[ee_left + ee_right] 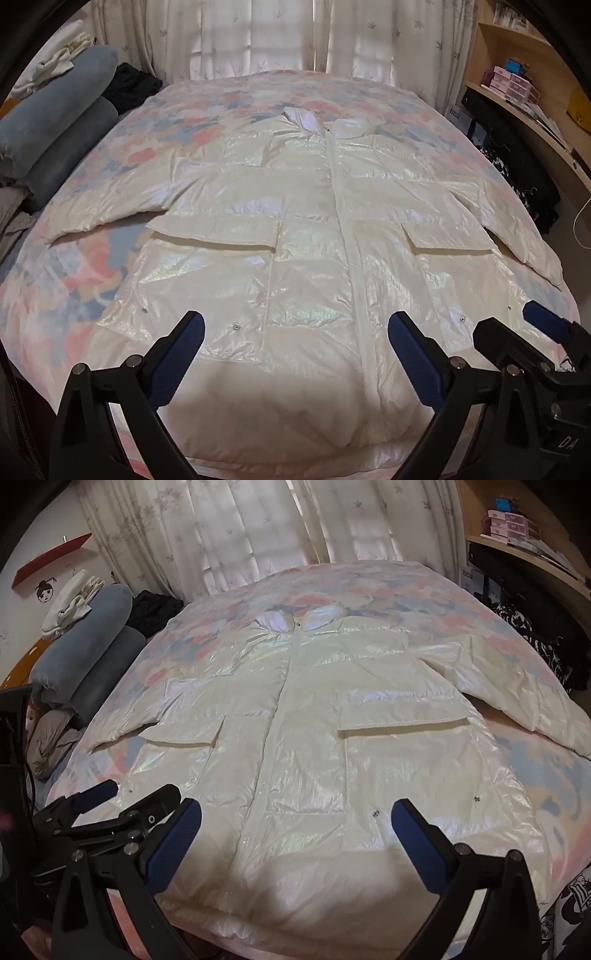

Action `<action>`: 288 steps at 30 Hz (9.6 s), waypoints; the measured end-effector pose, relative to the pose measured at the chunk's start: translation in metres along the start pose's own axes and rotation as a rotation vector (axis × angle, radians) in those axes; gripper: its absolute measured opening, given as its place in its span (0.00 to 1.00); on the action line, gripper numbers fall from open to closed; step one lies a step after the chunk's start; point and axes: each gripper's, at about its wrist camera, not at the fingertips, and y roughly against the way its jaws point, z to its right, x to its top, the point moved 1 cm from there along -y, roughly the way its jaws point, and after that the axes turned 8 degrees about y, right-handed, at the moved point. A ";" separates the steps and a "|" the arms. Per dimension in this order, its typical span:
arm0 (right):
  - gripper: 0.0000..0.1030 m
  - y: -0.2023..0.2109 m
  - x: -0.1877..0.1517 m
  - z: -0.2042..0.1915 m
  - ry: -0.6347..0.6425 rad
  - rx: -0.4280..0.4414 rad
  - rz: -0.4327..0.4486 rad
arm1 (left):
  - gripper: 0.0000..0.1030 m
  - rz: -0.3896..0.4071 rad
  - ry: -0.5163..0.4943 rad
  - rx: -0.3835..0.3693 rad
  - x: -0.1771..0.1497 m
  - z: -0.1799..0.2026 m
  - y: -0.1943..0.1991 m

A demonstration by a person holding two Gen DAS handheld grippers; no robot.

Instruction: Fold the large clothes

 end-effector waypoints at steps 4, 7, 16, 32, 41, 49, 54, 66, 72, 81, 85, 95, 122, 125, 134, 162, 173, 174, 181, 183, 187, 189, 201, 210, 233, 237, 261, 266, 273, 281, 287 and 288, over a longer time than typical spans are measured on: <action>1.00 0.004 0.000 -0.004 0.005 -0.001 0.008 | 0.95 0.020 0.008 0.002 0.000 -0.002 0.007; 1.00 0.009 0.001 -0.007 0.011 0.000 0.015 | 0.95 0.029 0.010 0.002 0.000 -0.001 0.010; 1.00 0.021 0.001 -0.009 0.019 -0.007 0.039 | 0.95 0.055 -0.003 -0.006 0.003 -0.004 0.029; 1.00 0.029 -0.002 -0.001 0.006 0.000 0.065 | 0.95 0.073 -0.004 -0.012 0.001 0.004 0.035; 1.00 0.028 -0.002 0.005 -0.002 -0.001 0.072 | 0.95 0.107 -0.030 0.013 0.004 0.018 0.039; 1.00 0.034 0.001 0.016 -0.019 0.010 0.098 | 0.95 0.141 -0.042 -0.003 0.010 0.029 0.046; 1.00 0.040 0.009 0.021 -0.012 -0.009 0.126 | 0.95 0.141 -0.035 -0.019 0.018 0.033 0.048; 1.00 0.058 0.028 0.037 -0.008 -0.026 0.178 | 0.96 0.132 -0.017 -0.057 0.040 0.056 0.050; 1.00 0.066 0.039 0.048 0.006 -0.051 0.195 | 0.97 0.133 -0.022 -0.097 0.047 0.071 0.049; 1.00 0.083 0.051 0.075 0.000 -0.134 0.236 | 0.97 0.166 -0.081 -0.151 0.064 0.112 0.049; 1.00 0.089 0.055 0.100 -0.023 -0.200 0.244 | 0.97 0.183 -0.118 -0.157 0.076 0.139 0.047; 1.00 0.110 0.066 0.203 -0.180 -0.430 0.270 | 0.97 0.243 -0.198 -0.203 0.106 0.216 0.032; 0.88 -0.032 -0.066 0.461 -1.000 -0.256 0.052 | 0.97 -0.055 -0.226 -0.234 0.083 0.356 -0.192; 0.88 -0.038 -0.064 0.466 -1.011 -0.271 0.069 | 0.85 -0.065 -0.244 -0.247 0.078 0.362 -0.196; 0.08 -0.023 -0.038 0.468 -0.997 -0.221 0.158 | 0.72 -0.045 -0.220 -0.279 0.090 0.336 -0.166; 0.28 -0.114 0.183 0.040 0.052 -0.027 0.068 | 0.76 0.097 0.185 -0.081 0.126 -0.025 -0.102; 0.52 -0.147 0.148 0.043 -0.005 0.030 0.013 | 0.76 -0.055 0.220 -0.243 0.135 -0.034 -0.164; 0.52 -0.145 0.146 0.051 -0.025 0.034 0.015 | 0.76 -0.071 0.215 -0.245 0.138 -0.034 -0.174; 0.52 -0.137 0.128 0.122 -0.164 0.008 0.021 | 0.72 -0.200 0.198 -0.191 0.158 -0.021 -0.250; 0.53 -0.136 0.119 0.148 -0.211 -0.024 0.012 | 0.49 -0.198 0.171 -0.188 0.161 -0.012 -0.258; 0.56 -0.138 0.108 0.188 -0.300 -0.050 -0.010 | 0.07 -0.173 0.084 -0.191 0.177 0.018 -0.253; 0.57 -0.138 0.106 0.210 -0.352 -0.061 -0.005 | 0.05 -0.096 0.026 -0.189 0.188 0.036 -0.236; 0.69 -0.194 0.138 0.288 -0.557 0.033 0.014 | 0.15 -0.037 0.092 -0.075 0.215 0.020 -0.266; 0.68 -0.246 0.136 0.292 -0.601 0.133 -0.036 | 0.22 -0.108 0.140 -0.065 0.203 0.006 -0.294; 0.50 -0.202 0.208 0.180 -0.255 0.011 0.037 | 0.45 -0.082 0.043 -0.068 0.223 0.050 -0.268; 0.50 -0.255 0.210 0.154 -0.225 0.041 -0.034 | 0.44 -0.103 0.053 0.027 0.223 0.058 -0.309; 0.45 -0.199 0.142 0.138 -0.139 0.008 -0.002 | 0.71 -0.082 0.001 -0.036 0.148 0.027 -0.260; 0.45 -0.199 0.107 0.168 -0.207 0.032 0.022 | 0.71 -0.030 0.050 -0.072 0.132 0.004 -0.239; 0.45 -0.154 0.098 0.140 -0.154 -0.003 0.052 | 0.71 0.002 0.048 -0.095 0.116 -0.004 -0.179; 0.56 -0.097 0.079 0.083 -0.153 0.026 0.115 | 0.71 0.099 -0.001 -0.021 0.074 -0.013 -0.086; 0.56 -0.070 0.058 0.040 -0.113 0.050 0.109 | 0.71 0.093 0.078 -0.031 0.052 -0.051 -0.041; 0.56 -0.065 0.055 0.031 -0.101 0.056 0.104 | 0.71 0.095 0.085 -0.030 0.048 -0.057 -0.035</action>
